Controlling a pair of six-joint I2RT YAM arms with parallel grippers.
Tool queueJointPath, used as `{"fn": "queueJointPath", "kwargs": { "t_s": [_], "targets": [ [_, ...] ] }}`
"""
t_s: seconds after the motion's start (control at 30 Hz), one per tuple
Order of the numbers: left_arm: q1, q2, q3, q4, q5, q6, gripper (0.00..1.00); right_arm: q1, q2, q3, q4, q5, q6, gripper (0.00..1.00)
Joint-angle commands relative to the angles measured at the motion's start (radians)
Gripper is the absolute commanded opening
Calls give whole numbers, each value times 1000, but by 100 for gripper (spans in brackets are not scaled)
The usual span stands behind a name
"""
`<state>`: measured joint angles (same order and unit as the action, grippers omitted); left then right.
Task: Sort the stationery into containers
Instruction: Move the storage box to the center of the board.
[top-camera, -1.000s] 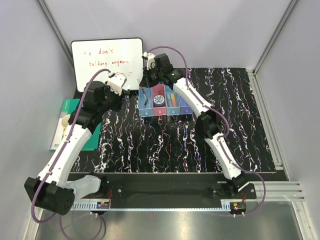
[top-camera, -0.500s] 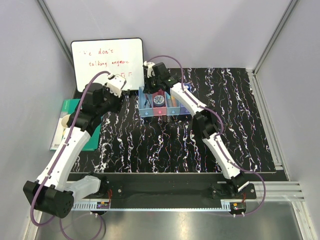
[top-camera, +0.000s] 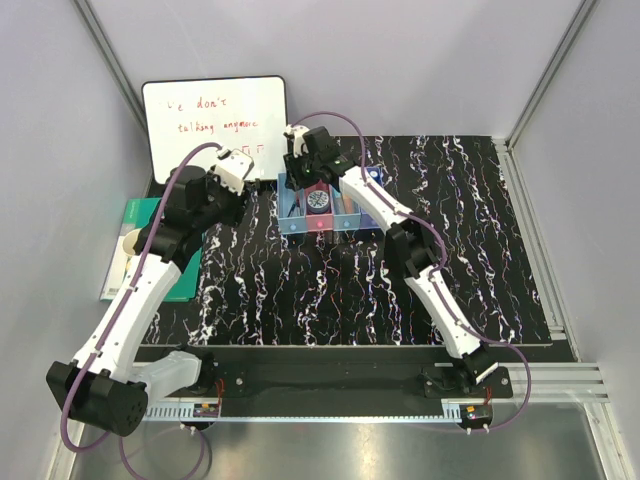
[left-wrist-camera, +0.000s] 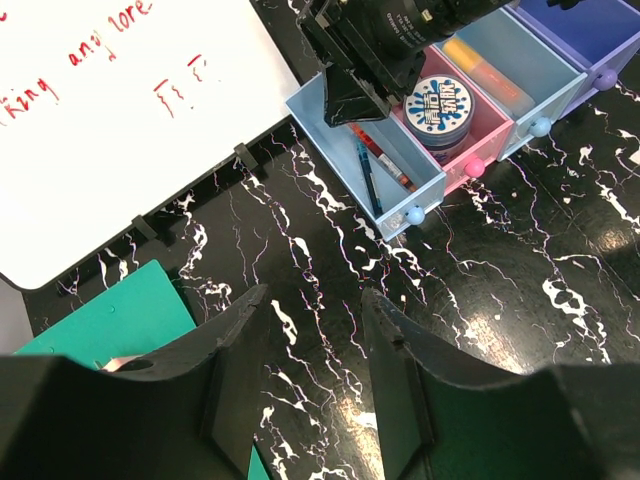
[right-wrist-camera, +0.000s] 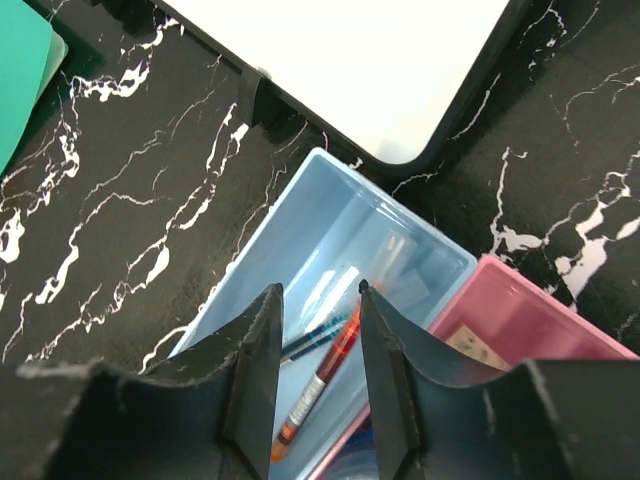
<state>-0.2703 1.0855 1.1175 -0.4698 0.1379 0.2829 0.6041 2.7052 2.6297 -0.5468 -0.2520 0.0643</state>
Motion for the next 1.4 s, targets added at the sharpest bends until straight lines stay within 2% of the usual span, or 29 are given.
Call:
{"fn": "queueJointPath", "kwargs": {
  "t_s": [0.0, 0.1, 0.17, 0.2, 0.23, 0.3, 0.33, 0.37, 0.43, 0.47, 0.6, 0.73, 0.8, 1.03, 1.37],
  "targets": [
    [5, -22, -10, 46, 29, 16, 47, 3, -162, 0, -10, 14, -60, 44],
    [5, 0, -19, 56, 45, 18, 47, 3, -270, -57, -34, 43, -160, 45],
    [5, 39, -19, 57, 81, 30, 47, -1, -376, -155, -47, 59, -230, 46],
    [3, 51, -21, 57, 106, 56, 47, -4, -416, -201, -59, 69, -313, 47],
    [3, 65, -19, 56, 132, 99, 47, -9, -456, -305, -65, 71, -361, 47],
    [2, 111, -9, 42, 176, 191, 49, -23, -568, -403, -96, 98, -518, 55],
    [2, 126, 10, 31, 213, 288, 50, -26, -602, -490, -113, 105, -579, 58],
    [2, 160, 22, 11, 233, 336, 54, -38, -664, -532, -149, 111, -701, 58],
    [-1, 233, 82, -38, 264, 459, 55, -59, -735, -678, -160, 111, -803, 61],
    [-1, 263, 111, -64, 284, 499, 56, -82, -792, -723, -179, 108, -905, 61],
    [-29, 405, 234, -139, 302, 677, 56, -124, -866, -884, -240, 111, -1083, 63],
    [-76, 532, 312, -142, 258, 856, 56, -158, -855, -896, -283, 105, -1147, 63],
    [-102, 571, 332, -141, 229, 897, 56, -181, -843, -887, -291, 89, -1170, 64],
    [-141, 691, 370, -144, 177, 932, 56, -205, -774, -884, -320, 76, -1267, 66],
    [-156, 741, 338, -156, 164, 955, 56, -217, -710, -881, -344, 19, -1301, 69]
  ]
}}
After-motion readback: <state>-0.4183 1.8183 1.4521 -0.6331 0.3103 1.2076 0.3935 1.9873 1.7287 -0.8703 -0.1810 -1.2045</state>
